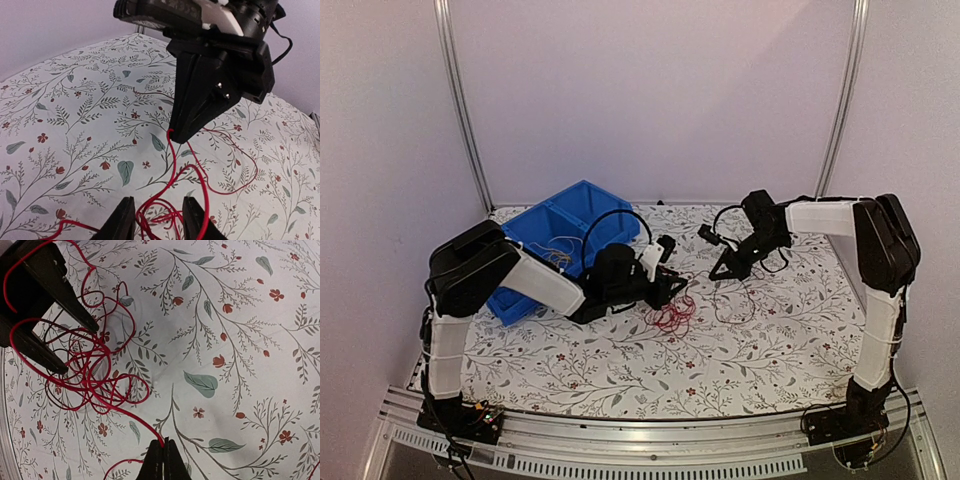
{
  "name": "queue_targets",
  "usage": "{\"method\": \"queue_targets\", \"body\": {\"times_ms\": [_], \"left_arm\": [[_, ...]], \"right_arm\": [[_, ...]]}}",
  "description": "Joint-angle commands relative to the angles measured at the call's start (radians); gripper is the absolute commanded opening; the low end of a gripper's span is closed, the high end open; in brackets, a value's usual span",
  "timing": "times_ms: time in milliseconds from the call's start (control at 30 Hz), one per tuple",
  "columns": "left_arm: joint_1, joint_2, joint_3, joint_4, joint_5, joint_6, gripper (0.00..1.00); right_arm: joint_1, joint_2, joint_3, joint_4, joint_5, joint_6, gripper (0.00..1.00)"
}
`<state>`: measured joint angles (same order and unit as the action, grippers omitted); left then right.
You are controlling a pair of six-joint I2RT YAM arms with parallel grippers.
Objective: Untangle the cables
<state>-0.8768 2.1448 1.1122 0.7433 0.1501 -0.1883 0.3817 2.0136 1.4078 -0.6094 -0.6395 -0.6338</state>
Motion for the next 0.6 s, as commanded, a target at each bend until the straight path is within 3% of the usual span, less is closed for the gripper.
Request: {"method": "queue_targets", "body": {"times_ms": [0,133,300,567], "left_arm": [[-0.004,0.038,0.03,0.013,0.006,-0.004,0.34],[-0.004,0.108,0.1,-0.019,0.02,-0.012,0.36],[-0.005,0.201,0.169,-0.009,0.072,-0.042,0.23],[-0.007,0.215,0.134,0.017,0.084,-0.07,0.19]], "right_arm": [[0.011,-0.032,0.087,-0.053,-0.061,0.015,0.0],[0.03,-0.139,0.146,-0.128,-0.105,0.007,0.0],[0.046,-0.267,0.299,-0.242,-0.147,-0.01,0.0],[0.044,-0.428,0.522,-0.167,-0.049,-0.018,0.0]]}}
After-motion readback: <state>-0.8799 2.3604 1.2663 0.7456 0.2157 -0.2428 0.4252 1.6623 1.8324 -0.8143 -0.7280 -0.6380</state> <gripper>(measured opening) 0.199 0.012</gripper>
